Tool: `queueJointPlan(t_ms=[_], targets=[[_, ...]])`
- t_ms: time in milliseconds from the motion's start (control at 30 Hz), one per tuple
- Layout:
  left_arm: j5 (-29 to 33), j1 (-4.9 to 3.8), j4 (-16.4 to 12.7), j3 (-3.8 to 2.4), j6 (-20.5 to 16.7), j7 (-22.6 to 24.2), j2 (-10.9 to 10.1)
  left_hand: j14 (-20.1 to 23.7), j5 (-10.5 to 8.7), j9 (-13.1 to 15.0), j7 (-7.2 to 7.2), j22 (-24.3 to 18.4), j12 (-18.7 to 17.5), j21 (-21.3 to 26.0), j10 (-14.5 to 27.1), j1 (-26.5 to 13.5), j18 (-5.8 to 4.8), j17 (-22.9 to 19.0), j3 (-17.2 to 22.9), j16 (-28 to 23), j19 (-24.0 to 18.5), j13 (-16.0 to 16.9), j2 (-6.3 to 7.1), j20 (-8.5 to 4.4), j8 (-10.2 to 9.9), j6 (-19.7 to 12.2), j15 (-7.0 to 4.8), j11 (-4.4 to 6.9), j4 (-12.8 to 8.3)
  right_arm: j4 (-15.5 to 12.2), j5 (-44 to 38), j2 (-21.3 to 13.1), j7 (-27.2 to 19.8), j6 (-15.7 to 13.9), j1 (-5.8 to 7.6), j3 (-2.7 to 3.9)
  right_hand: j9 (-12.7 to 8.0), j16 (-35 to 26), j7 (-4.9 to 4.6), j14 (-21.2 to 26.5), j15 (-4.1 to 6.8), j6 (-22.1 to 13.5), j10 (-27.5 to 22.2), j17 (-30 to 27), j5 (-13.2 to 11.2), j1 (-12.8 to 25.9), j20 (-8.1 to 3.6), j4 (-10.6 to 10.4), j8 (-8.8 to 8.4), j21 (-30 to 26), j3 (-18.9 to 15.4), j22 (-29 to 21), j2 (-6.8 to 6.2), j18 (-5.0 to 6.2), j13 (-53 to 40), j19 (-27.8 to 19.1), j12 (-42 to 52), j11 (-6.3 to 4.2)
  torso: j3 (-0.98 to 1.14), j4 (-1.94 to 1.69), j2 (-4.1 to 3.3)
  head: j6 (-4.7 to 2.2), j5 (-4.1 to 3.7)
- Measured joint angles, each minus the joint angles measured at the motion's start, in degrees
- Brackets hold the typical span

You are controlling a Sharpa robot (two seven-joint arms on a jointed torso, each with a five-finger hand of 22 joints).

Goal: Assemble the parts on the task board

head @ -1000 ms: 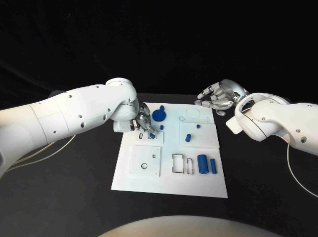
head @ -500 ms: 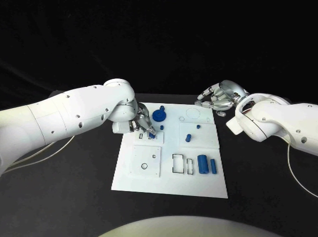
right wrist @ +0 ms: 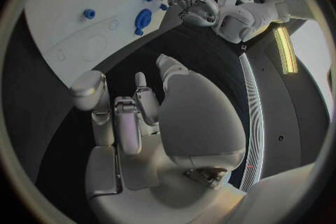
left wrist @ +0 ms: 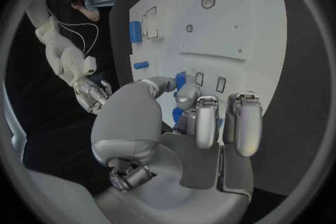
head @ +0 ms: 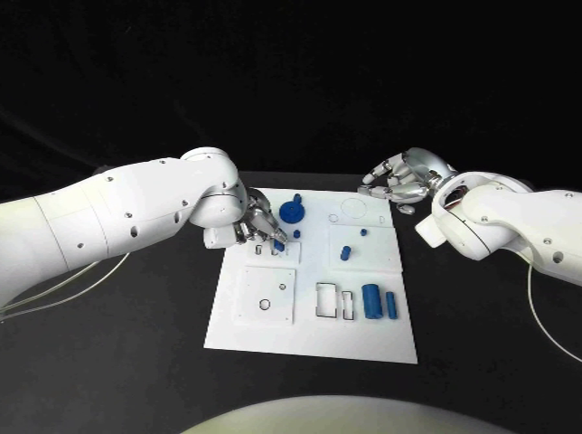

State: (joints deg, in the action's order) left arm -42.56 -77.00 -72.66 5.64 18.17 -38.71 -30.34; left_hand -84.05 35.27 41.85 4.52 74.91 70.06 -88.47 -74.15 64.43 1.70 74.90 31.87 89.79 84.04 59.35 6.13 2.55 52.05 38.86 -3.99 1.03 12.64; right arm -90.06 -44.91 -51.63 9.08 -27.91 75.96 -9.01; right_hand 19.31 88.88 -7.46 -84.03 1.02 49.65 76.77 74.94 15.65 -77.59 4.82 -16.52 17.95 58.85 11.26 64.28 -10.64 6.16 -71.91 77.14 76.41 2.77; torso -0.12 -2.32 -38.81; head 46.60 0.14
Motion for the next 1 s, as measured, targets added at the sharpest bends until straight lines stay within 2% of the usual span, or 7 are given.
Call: queueJointPlan(t_ms=[333, 867, 900, 1000], targets=[[-5.9, 0.65, -1.5, 0.01, -1.9, 0.5, -0.5, 0.0, 0.9, 0.8, 0.05, 0.0, 0.3, 0.0, -0.4, -0.3, 0.0, 0.0, 0.0, 0.0, 0.0, 0.5, 0.3, 0.0, 0.3, 0.1, 0.0, 0.0, 0.0, 0.1, 0.0, 0.0, 0.0, 0.0, -0.08, 0.0, 0.1, 0.0, 0.0, 0.0, 0.0, 0.0, 0.0, 0.0, 0.2, 0.2, 0.0, 0.0, 0.0, -0.2, 0.0, 0.0, -0.23, 0.0, 0.0, 0.0, 0.0, 0.0, -0.07, -0.01, 0.0, 0.17, 0.19], [-12.9, 1.17, -1.3, 0.12, -0.8, 0.1, -0.1, 0.0, 1.31, 1.1, 0.05, 0.0, 0.3, 0.0, -0.6, -0.8, 0.0, 0.0, 0.0, 0.0, 0.0, 0.5, 0.38, 0.01, 0.5, 0.1, 0.0, 0.2, 0.0, 0.1, 0.0, 0.1, 0.0, 0.1, -0.25, -0.01, 0.1, 0.0, 0.0, 0.0, 0.0, 0.0, 0.0, 0.0, 0.5, 0.2, 0.0, 0.0, 0.0, -0.2, 0.0, 0.0, -0.23, 0.0, 0.0, 0.0, 0.0, 0.0, -0.04, 0.09, -0.08, 0.2, 0.5], [-13.1, 1.18, -1.3, 0.12, -0.7, 0.1, 0.0, 0.0, 1.31, 1.1, 0.06, 0.0, 0.3, 0.0, -0.6, -0.9, 0.0, 0.0, 1.6, 0.0, 0.0, 0.4, 0.51, 0.01, 0.5, 0.1, 0.0, 0.2, -1.6, 0.1, 0.0, 0.1, 0.0, 0.1, -0.25, -0.01, 0.1, 0.0, 0.0, 0.0, 0.0, 0.0, 0.0, 0.0, 0.5, 0.2, 0.0, 0.0, 0.0, -0.2, 0.0, 0.0, -0.23, 0.0, 0.0, 0.0, 0.0, 0.0, -0.04, 0.1, -0.08, 0.23, 0.53], [-13.6, 1.21, -1.2, 0.12, -0.4, 0.0, 0.0, 0.0, 1.54, 1.1, 0.07, 0.0, 0.3, 0.0, -0.6, -1.3, 0.0, 0.0, 1.7, 0.0, 0.0, 0.3, 0.91, 0.01, 0.5, 0.1, 0.01, 0.2, -1.7, 0.1, 0.0, 0.1, 0.0, 0.1, -0.26, -0.01, 0.1, 0.0, 0.0, 0.0, 0.0, 0.0, 0.0, 0.0, 0.5, 0.2, 0.0, 0.0, 0.0, -0.2, 0.0, 0.0, -0.23, 0.0, 0.0, 0.0, 0.0, 0.0, -0.01, 0.1, -0.1, 0.28, 0.54]])
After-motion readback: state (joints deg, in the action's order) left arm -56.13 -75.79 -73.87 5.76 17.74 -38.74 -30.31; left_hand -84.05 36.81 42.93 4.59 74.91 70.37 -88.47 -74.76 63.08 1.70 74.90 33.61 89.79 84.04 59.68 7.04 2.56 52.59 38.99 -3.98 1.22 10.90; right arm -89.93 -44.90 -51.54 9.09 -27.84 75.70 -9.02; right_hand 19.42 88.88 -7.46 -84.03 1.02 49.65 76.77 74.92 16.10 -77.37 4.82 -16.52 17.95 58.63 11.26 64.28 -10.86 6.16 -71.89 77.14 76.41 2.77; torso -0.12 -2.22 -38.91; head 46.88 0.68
